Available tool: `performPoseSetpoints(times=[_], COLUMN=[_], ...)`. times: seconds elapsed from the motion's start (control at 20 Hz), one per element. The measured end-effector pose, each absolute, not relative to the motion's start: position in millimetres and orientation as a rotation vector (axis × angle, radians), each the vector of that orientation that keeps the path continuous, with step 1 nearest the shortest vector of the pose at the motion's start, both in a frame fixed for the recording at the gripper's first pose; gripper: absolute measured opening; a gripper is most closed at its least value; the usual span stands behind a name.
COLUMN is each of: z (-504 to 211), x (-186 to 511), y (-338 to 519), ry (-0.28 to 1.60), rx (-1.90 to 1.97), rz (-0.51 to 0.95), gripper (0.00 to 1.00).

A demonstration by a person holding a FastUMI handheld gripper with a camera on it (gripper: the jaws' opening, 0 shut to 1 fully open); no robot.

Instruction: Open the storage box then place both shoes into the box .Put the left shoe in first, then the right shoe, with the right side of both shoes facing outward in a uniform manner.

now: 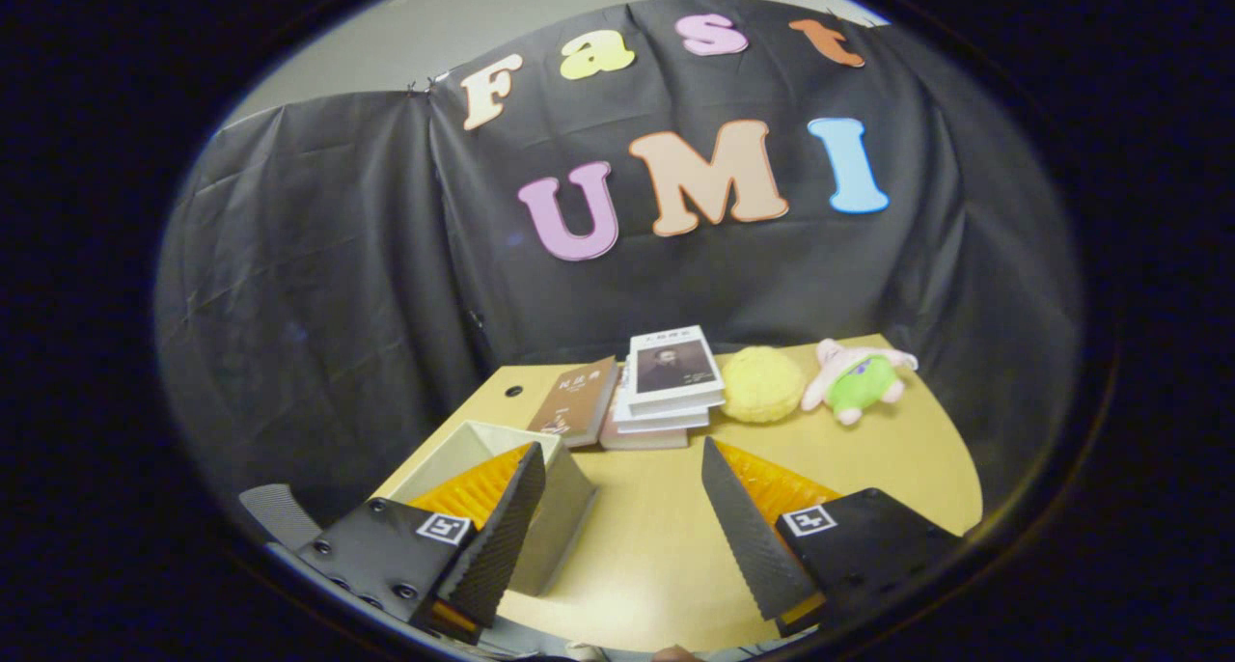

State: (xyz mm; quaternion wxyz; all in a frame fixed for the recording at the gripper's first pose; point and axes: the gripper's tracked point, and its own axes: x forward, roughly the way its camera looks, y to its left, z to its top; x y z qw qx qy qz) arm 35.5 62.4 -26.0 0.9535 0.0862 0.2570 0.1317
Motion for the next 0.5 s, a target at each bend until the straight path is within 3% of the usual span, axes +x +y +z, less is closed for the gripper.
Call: performPoseSetpoints(times=[0.5], z=[8.6], x=[35.3], y=[-59.7], ry=[0.319], rx=[0.144], rz=[0.106], gripper=[1.0])
